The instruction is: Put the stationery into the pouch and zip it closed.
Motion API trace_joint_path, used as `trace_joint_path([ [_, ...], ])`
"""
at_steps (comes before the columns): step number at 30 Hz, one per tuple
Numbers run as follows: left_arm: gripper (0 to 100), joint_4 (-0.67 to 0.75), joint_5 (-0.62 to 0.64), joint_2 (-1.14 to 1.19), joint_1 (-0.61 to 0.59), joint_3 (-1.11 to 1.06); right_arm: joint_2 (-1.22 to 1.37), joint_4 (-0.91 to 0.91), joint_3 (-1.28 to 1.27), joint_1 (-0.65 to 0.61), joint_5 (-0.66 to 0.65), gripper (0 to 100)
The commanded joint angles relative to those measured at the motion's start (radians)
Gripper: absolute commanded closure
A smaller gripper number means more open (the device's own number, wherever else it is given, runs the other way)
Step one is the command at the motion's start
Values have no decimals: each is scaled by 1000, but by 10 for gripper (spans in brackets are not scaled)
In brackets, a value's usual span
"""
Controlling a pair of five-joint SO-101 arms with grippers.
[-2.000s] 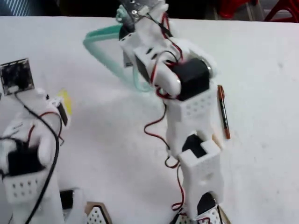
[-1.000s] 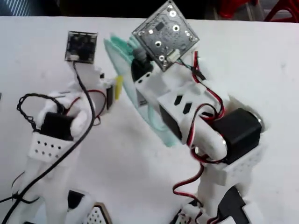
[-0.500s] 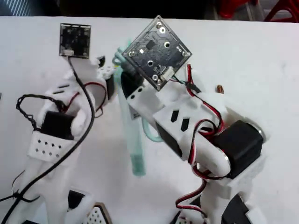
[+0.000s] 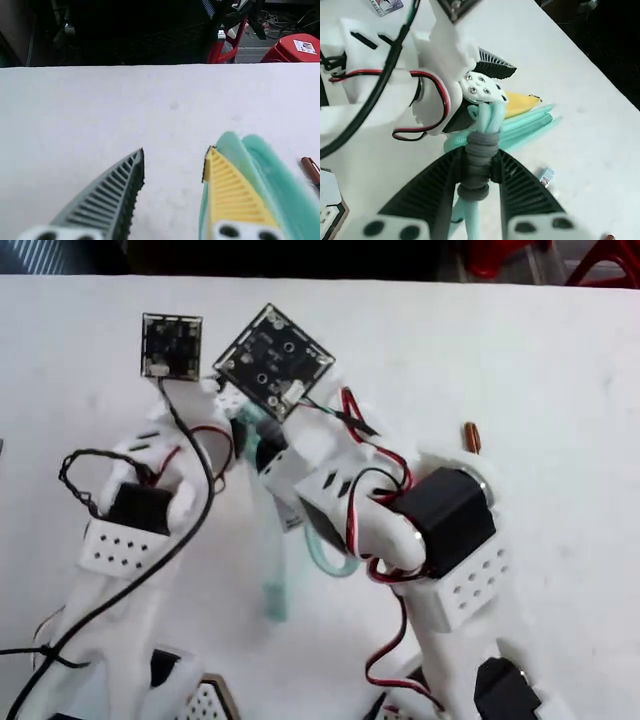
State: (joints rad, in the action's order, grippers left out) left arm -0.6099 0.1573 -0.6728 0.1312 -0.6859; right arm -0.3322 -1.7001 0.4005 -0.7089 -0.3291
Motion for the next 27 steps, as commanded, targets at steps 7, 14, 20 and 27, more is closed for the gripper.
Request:
trace_joint_path([
  [7, 783, -281, -63, -104, -91, 91, -10, -12, -61, 87, -9, 981],
  [14, 782, -632, -153, -495, -117, 153, -8, 76, -110, 82, -9, 981],
  [20, 718, -862, -115, -733, 91, 160, -13, 174, -209, 82, -3, 981],
  [27, 701, -836, -38, -504, 119, 141, -16, 193, -218, 82, -3, 981],
])
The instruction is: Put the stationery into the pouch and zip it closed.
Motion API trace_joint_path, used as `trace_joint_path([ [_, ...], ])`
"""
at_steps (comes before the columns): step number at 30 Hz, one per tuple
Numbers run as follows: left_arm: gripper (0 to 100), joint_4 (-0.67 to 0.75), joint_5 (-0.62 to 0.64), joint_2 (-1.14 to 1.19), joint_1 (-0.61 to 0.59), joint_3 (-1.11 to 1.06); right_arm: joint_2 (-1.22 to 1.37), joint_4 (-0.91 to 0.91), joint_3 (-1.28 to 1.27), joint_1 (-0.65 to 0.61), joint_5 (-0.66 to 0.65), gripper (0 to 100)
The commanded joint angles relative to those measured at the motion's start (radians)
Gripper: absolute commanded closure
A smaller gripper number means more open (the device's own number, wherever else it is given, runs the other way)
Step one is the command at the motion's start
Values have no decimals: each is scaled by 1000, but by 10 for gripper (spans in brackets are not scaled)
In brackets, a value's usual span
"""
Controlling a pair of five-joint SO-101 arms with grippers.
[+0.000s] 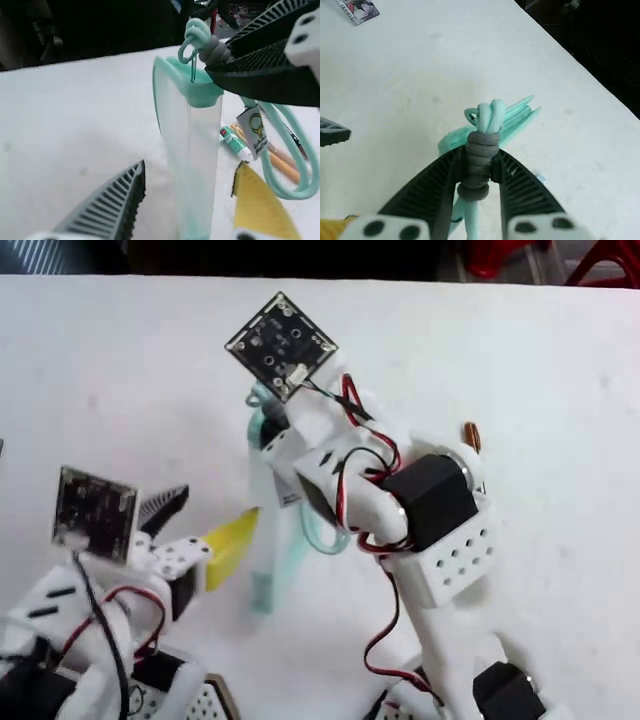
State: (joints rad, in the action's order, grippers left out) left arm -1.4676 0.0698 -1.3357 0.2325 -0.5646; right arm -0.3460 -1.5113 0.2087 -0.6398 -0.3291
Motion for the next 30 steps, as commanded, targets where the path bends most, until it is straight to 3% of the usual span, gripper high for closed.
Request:
trace_joint_path([
  [1, 699, 23, 71, 199, 18, 20, -2, 4, -26, 13, -3, 981],
  [7, 697, 97, 123, 237, 74, -5, 4, 10, -23, 13, -3, 981],
  [19, 702, 566, 74, -8, 61, -497, -4, -18, -21, -42, -8, 981],
  [26, 708, 655, 71, -31, -18, -588, -76, -30, -21, -36, -9, 981],
  [30, 775, 661, 71, -35, -13, -586, -111, -31, -29, -35, -9, 981],
])
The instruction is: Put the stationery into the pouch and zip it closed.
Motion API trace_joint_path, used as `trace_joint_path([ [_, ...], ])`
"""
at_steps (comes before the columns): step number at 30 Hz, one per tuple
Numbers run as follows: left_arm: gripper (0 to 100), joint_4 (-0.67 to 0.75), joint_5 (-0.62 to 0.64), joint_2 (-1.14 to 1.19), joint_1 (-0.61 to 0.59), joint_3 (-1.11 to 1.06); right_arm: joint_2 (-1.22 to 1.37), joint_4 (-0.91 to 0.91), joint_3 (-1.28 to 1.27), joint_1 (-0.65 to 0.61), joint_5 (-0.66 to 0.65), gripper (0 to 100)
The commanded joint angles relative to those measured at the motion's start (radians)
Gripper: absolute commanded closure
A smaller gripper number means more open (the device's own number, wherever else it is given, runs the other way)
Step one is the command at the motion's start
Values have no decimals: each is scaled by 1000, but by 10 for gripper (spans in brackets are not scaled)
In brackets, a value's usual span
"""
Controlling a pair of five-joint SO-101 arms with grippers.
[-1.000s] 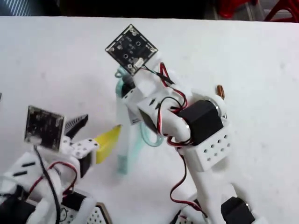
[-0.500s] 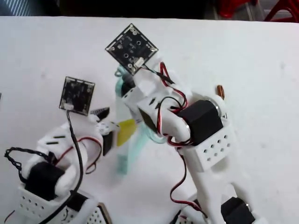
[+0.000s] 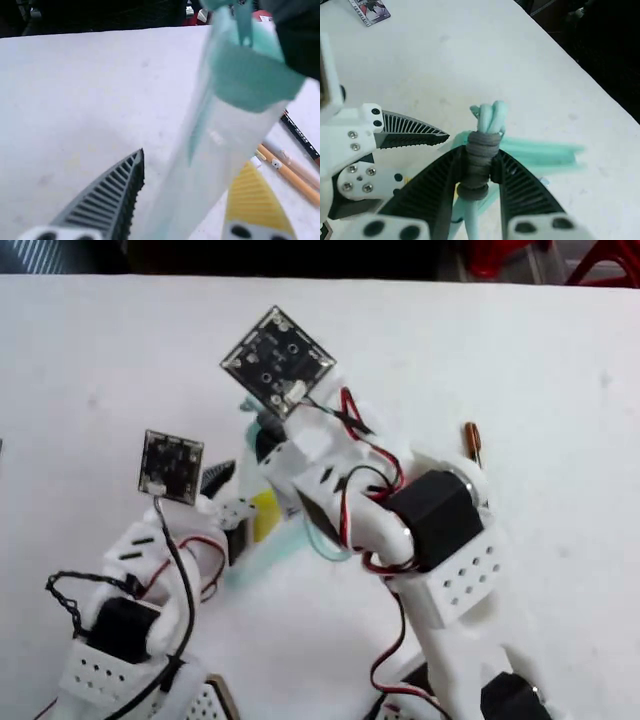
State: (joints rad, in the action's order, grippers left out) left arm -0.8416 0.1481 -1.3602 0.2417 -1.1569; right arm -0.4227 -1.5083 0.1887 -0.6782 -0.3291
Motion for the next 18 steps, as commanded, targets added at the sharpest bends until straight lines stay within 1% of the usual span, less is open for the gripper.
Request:
trace_joint_path([
  [1, 779, 35, -8, -10, -22, 6, -38, -38, -9, 7, -9, 981],
  [3, 782, 35, -8, -10, -19, 6, -38, -47, -9, 24, -9, 981],
  [6, 782, 52, -8, -10, 24, 6, -35, -36, -9, 41, -9, 981],
  [8, 790, 117, -12, -7, 58, 6, -35, -13, -8, 42, -11, 981],
  [9, 803, 161, -34, -7, 67, 6, -35, -2, -3, 42, -11, 981],
  [12, 857, 279, -155, -2, 90, 6, -35, 41, -3, 42, -11, 981],
  [14, 868, 333, -203, 28, 84, 8, -33, 67, -8, 39, -14, 981],
  [18, 862, 397, -204, 180, 45, 61, -12, 91, -3, 35, -92, 981],
])
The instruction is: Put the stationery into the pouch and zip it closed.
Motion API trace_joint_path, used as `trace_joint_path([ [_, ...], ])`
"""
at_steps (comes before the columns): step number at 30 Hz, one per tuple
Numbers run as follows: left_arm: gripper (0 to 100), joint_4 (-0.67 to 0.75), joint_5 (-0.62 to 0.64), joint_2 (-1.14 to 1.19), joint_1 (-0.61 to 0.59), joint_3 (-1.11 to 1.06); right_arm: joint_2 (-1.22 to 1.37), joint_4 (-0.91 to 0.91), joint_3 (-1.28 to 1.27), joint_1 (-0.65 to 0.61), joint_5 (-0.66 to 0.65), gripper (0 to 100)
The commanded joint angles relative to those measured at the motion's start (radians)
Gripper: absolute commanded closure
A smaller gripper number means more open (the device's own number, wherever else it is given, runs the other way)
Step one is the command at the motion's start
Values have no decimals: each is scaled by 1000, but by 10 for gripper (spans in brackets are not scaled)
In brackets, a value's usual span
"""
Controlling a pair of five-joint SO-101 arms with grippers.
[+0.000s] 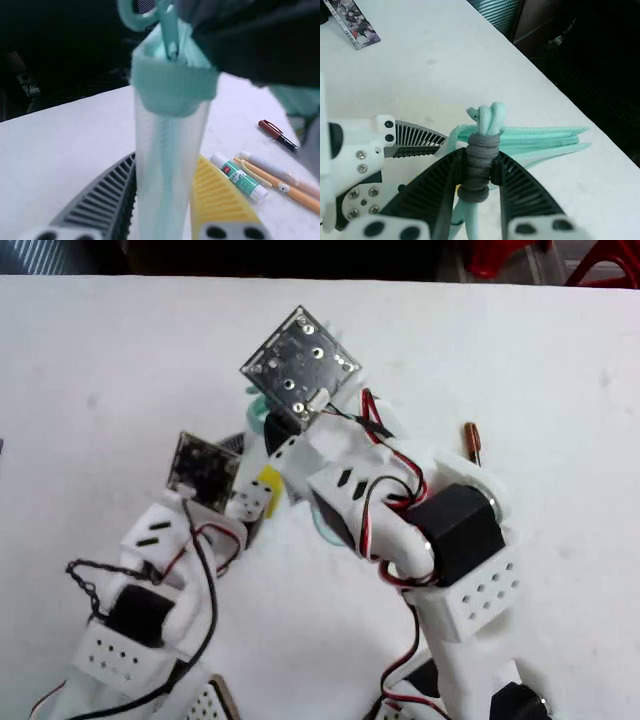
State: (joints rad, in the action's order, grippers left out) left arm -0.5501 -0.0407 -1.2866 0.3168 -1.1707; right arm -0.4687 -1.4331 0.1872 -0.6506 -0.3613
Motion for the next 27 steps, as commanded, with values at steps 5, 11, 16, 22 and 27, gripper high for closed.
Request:
trace_joint_path([
  [5, 865, 112, 37, 289, -74, 126, 65, -2, -28, 7, -63, 981],
  [11, 862, 112, 37, 211, -71, 48, 56, -5, -115, -15, -63, 981],
  [16, 844, 55, 23, 134, -79, -20, 58, -4, -199, -15, -63, 981],
  [22, 729, -84, 21, 56, -82, -18, 56, -13, -218, -44, -63, 981],
  [27, 729, -94, 25, -12, -84, -18, 54, -13, -215, -42, -63, 981],
])
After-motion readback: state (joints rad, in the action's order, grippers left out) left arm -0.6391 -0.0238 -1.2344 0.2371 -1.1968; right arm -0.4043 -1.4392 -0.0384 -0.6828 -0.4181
